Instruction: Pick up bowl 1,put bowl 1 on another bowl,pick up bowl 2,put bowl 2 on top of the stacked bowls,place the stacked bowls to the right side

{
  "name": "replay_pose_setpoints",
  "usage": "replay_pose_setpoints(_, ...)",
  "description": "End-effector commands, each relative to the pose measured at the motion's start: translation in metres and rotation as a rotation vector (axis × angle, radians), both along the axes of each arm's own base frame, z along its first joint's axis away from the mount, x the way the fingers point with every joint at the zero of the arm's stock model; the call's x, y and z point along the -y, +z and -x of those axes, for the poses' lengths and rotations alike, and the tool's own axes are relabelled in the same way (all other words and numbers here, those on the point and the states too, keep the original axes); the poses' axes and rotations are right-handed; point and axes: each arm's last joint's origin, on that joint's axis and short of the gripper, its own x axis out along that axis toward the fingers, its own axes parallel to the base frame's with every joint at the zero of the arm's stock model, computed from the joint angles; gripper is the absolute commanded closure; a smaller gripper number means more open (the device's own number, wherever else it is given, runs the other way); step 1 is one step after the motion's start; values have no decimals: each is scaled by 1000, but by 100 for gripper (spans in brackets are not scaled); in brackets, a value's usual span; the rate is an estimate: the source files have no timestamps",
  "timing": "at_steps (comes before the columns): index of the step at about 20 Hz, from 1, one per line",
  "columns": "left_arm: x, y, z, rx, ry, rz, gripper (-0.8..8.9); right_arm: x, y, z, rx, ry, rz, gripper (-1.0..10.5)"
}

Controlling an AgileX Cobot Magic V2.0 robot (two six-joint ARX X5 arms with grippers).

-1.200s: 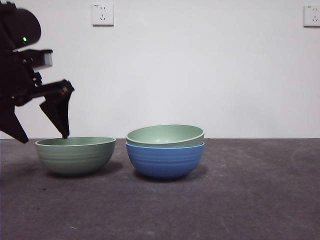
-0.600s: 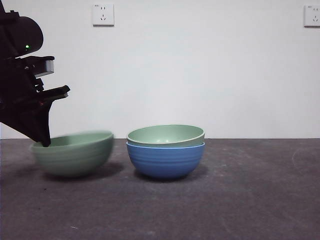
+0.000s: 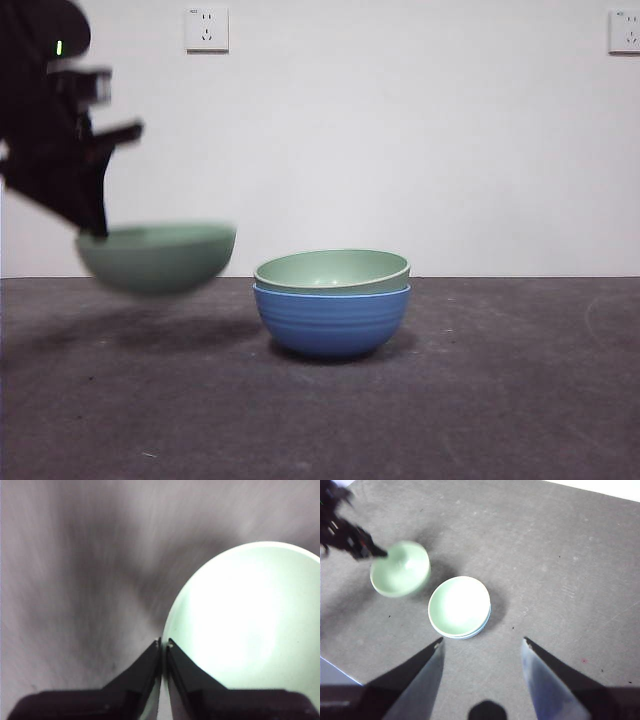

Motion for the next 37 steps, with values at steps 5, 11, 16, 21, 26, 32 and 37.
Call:
replay_pose_setpoints(5, 46, 72, 14, 121, -165, 25, 821, 0, 0, 0, -1, -7, -8, 689)
replay_pose_setpoints(11, 101, 57, 12, 159, -297, 34, 821, 0, 0, 0, -2, -7, -8, 689)
replay_pose_setpoints(16, 125, 13, -12, 90, -302, 16, 821, 1, -1, 1, -20, -7, 3, 689)
replay_pose_setpoints(21, 137, -22, -22, 0, -315, -18, 821, 1, -1, 1, -21, -7, 3, 689)
replay_pose_setpoints(26, 139, -25, -21, -15, -323, -17, 755, 1, -2, 1, -22, -7, 3, 689)
replay_pose_setpoints(32, 137, -19, -18, -26, -324, -20, 436, 1, -2, 1, -24, -9, 2, 685)
replay_pose_setpoints(37, 120, 24, 3, 38, -312, -3, 436, -11, -10, -19, -78, -9, 36, 442)
